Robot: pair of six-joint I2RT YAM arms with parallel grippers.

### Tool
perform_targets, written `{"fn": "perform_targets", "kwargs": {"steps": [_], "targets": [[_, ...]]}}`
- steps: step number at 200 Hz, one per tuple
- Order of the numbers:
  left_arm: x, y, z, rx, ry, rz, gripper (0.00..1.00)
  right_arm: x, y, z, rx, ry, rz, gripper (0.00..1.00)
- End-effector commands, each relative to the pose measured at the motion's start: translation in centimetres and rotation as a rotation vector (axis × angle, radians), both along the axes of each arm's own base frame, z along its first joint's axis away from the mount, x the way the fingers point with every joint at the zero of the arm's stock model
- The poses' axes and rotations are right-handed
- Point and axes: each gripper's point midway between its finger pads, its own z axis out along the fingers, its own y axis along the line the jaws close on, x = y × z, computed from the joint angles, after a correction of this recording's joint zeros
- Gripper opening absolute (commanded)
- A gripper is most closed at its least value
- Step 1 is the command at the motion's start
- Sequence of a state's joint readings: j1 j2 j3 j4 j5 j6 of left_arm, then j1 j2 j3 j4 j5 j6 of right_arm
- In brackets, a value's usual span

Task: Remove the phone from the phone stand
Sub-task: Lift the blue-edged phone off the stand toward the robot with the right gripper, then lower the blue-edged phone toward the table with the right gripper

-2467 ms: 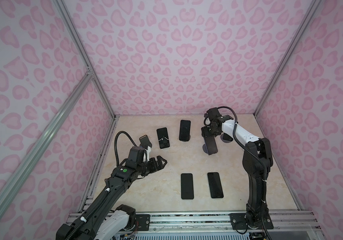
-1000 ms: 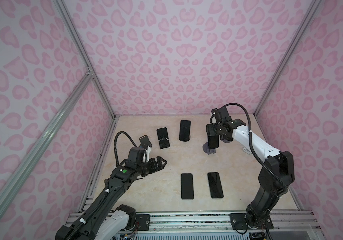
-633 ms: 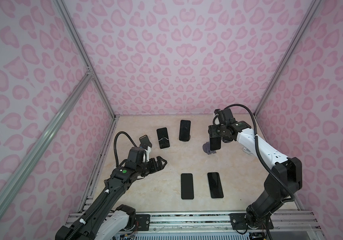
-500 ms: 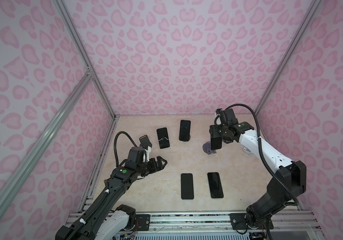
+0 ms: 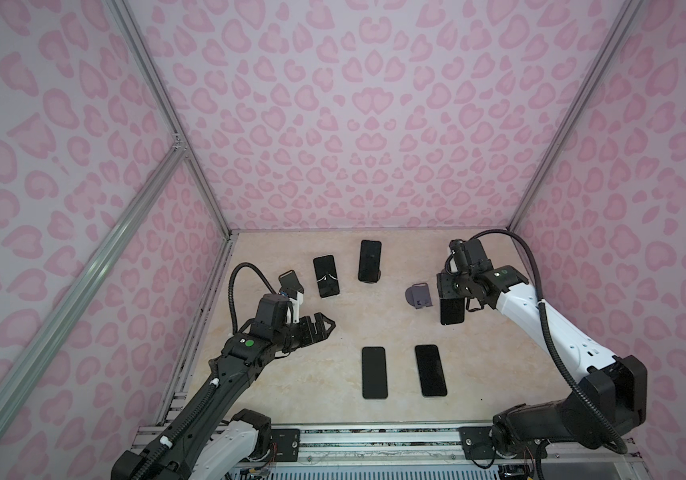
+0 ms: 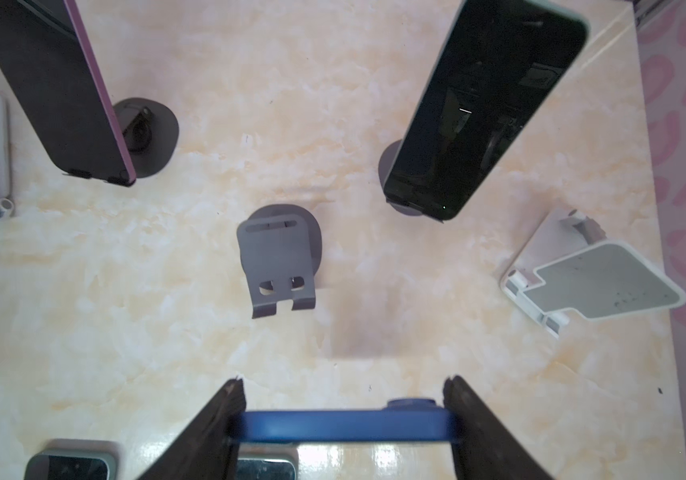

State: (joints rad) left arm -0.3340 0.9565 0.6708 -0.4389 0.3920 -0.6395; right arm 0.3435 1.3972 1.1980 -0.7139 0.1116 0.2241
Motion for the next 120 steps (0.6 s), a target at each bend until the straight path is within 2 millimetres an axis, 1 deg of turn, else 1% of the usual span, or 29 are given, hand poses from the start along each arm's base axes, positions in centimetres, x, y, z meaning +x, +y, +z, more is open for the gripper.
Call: {"fn": "perform_targets", "kwargs": {"steps": [1, 32, 57, 89, 120], "targets": [[0.4, -0.4, 0.4, -0.011, -0.035, -0.025, 0.98, -1.4, -0.8, -1.6, 0.004, 0.037, -0.035, 0.57], [0.4, -0.4, 0.3, -0.011, -0.041, -0.028, 0.98, -3.7, -1.4, -3.8, 0.012, 0.117, -0.053, 0.57], [0.3, -0.3, 0.1, -0.009, -0.044, -0.028, 0.98, -5.1, -2.0, -5.1, 0.015, 0.151, -0.078, 0.57], [0.2, -0.4, 0.2, -0.011, -0.051, -0.032, 0.98, -6.3, -2.3, -6.1, 0.024, 0.191, -0.086, 0.57], [0.2, -0.5, 0.3, -0.023, -0.052, -0.035, 0.98, -6.8, -2.1, -7.0, 0.034, 0.220, -0.084, 0.57]]}}
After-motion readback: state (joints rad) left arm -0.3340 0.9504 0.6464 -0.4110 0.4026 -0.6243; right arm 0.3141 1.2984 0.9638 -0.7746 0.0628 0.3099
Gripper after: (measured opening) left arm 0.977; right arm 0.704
